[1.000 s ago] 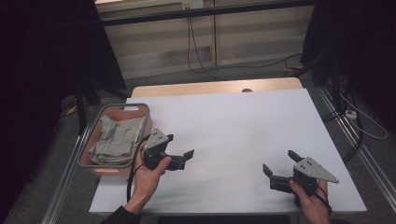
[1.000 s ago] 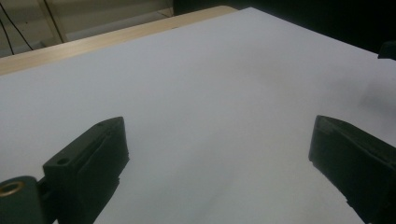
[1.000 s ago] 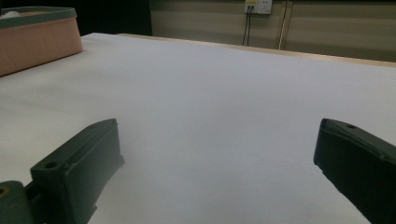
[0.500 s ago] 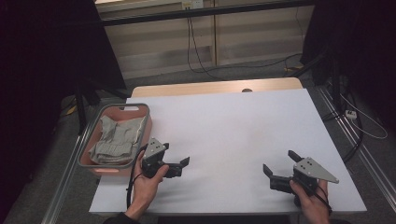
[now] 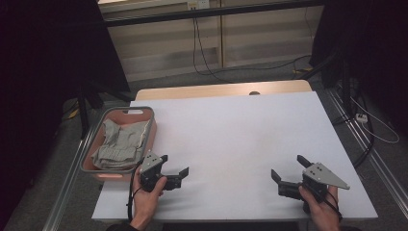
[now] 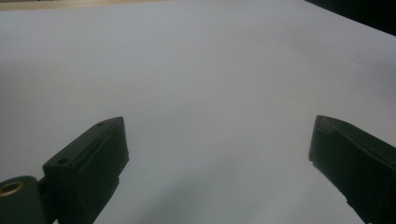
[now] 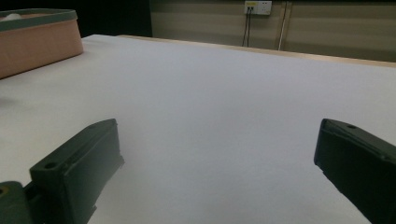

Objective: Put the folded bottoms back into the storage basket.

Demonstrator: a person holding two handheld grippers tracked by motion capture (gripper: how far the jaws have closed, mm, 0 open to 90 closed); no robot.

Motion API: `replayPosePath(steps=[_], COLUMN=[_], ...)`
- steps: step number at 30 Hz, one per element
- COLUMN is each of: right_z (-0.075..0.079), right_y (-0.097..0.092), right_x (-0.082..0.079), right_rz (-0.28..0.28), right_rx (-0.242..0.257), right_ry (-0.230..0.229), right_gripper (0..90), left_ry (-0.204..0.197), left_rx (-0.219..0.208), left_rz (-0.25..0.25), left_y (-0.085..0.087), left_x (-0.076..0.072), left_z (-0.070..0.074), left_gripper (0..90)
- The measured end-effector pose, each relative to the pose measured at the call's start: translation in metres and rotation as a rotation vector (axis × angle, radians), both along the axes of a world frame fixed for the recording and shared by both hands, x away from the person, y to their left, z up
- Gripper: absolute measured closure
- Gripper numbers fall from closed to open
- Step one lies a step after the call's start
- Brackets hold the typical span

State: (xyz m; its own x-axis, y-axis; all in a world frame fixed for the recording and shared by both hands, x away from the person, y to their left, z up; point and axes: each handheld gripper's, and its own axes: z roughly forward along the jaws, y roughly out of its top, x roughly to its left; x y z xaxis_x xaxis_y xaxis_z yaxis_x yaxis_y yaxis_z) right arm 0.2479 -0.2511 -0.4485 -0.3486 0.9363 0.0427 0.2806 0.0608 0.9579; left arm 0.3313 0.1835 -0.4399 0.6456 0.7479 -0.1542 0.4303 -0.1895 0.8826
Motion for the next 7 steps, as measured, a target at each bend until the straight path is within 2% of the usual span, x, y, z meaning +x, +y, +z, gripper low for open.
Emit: replayPosePath(steps=[2,7], right_z=[-0.0001,0.0000], right_y=[-0.0002,-0.0004], right_x=[0.0000,0.0004], right_rz=[0.000,-0.002], right_rx=[0.000,0.000], right_ry=[0.000,0.000], right_gripper=[0.3,0.3], left_ry=[-0.014,-0.012], left_rx=[-0.004,-0.007], left_rz=[0.004,0.003], left_y=[0.0000,0.0000], left_x=[-0.0015,-0.0030], left_z=[0.0011,0.0013], left_gripper=[4.8,4.8])
